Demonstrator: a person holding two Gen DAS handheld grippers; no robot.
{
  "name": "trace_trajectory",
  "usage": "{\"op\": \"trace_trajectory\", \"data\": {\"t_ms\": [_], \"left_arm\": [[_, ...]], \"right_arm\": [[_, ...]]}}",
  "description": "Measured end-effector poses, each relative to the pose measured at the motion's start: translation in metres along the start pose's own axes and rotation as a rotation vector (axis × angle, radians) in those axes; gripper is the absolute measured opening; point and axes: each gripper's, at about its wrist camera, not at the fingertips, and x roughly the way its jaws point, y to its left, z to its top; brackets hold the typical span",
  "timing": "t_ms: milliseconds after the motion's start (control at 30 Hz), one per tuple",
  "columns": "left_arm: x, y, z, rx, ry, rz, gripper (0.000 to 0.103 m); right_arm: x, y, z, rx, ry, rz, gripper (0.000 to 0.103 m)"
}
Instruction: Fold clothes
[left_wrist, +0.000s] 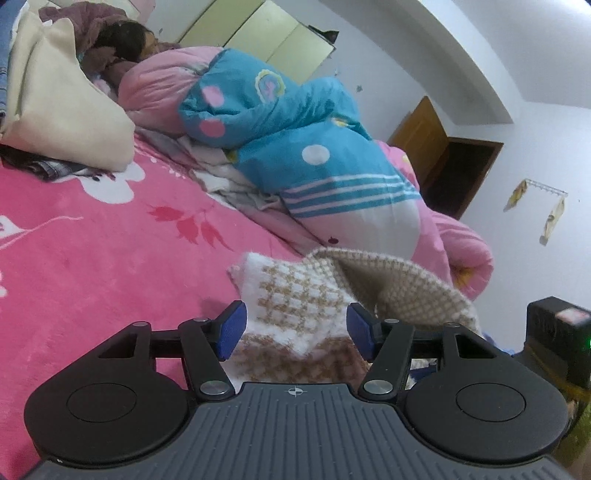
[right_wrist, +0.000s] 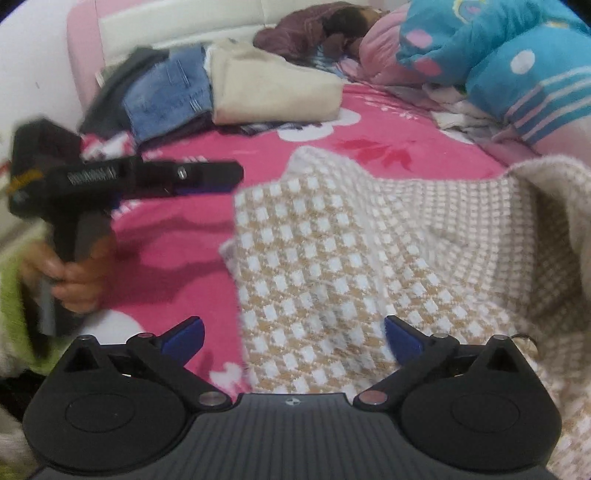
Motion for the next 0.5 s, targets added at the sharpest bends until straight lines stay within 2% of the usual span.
{"op": "trace_trajectory", "data": {"t_ms": [33,100,167,200,233,267,300,367,500], "left_arm": [[-0.001,0.0,0.001,-0.002,-0.006,0.002,0.06],[-0.003,0.0,0.003,-0.004,-0.023,0.009,0.06],[-0.005,0.002,0.004,-0.011,-0.038,0.012,0.06],[-0.006,0.002,0.005,-0.013,-0.046,0.016,0.06],[-0.007,0.003,0.006,-0.014,-0.054,0.025,0.06],[-0.008,0.004,0.006,-0.015,-0.062,0.033,0.06],[-0.009,0.005,0.007,-0.019,-0.069,0.044,0.06],[-0.013,0.009,0.009,-0.041,-0.081,0.06,0.06],[-0.021,0.018,0.013,-0.105,-0.116,0.059,0.06]], "right_arm": [[0.003,0.003,0.0,-0.01,0.007,-0.031,0.102],[0.011,0.009,0.0,-0.034,0.018,-0.117,0.094],[0.019,0.015,0.0,-0.057,0.028,-0.203,0.07],[0.023,0.019,0.0,-0.069,0.034,-0.246,0.064],[0.027,0.022,0.0,-0.08,0.039,-0.289,0.048],[0.031,0.025,0.0,-0.092,0.044,-0.332,0.039],[0.029,0.025,-0.002,-0.076,0.034,-0.344,0.036],[0.018,0.026,-0.008,-0.051,0.006,-0.339,0.024],[-0.014,0.041,-0.03,-0.08,-0.032,-0.292,0.017]]}}
